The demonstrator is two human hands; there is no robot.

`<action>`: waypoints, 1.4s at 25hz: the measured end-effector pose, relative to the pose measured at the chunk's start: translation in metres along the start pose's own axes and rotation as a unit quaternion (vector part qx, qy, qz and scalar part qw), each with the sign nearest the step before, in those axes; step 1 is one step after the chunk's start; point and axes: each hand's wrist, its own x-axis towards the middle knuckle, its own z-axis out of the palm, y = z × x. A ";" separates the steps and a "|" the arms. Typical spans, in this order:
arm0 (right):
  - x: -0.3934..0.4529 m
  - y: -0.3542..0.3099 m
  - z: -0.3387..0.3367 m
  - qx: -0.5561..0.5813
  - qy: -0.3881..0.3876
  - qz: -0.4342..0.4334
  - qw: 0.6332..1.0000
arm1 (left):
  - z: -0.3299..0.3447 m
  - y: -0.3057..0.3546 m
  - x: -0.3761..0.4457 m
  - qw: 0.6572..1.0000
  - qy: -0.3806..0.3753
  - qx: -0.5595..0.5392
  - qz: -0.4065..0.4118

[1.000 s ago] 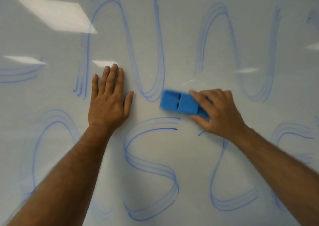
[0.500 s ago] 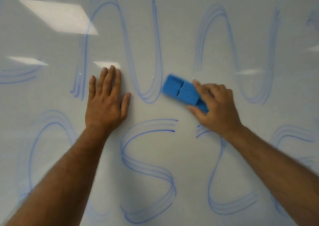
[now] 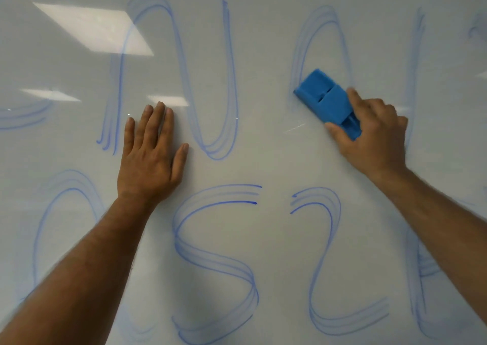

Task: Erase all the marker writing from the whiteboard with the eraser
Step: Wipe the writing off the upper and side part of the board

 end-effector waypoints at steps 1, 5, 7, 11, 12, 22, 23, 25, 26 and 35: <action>0.002 -0.003 0.002 0.012 -0.003 0.044 0.999 | 0.000 0.000 0.000 1.000 0.001 0.001 0.001; -0.014 -0.025 0.008 0.032 0.006 -0.211 0.977 | 0.000 0.000 -0.001 1.000 -0.001 -0.004 -0.002; -0.019 -0.026 0.007 0.014 -0.006 -0.339 0.941 | -0.002 0.000 0.000 1.000 -0.005 -0.008 -0.002; 0.011 -0.006 0.006 -0.008 0.028 -0.113 0.993 | -0.004 0.001 0.000 1.000 -0.011 -0.008 -0.007; 0.021 0.001 0.004 -0.008 0.015 -0.024 1.000 | -0.004 0.000 0.001 1.000 -0.010 -0.008 -0.008; 0.033 -0.013 0.012 -0.001 0.001 -0.298 0.955 | -0.002 -0.002 0.000 1.000 -0.003 -0.011 -0.004; 0.045 -0.008 0.009 -0.010 0.006 -0.207 0.978 | -0.001 -0.002 -0.001 1.000 -0.004 -0.010 -0.003; 0.066 0.003 0.001 -0.017 -0.015 0.037 0.999 | -0.001 -0.003 0.000 1.000 -0.007 -0.015 0.000; 0.072 0.007 0.000 -0.012 -0.030 0.127 0.991 | -0.001 -0.003 0.001 1.000 -0.006 -0.016 0.000; 0.046 -0.009 0.016 -0.009 0.012 -0.304 0.952 | -0.001 -0.001 -0.001 1.000 0.001 -0.016 -0.002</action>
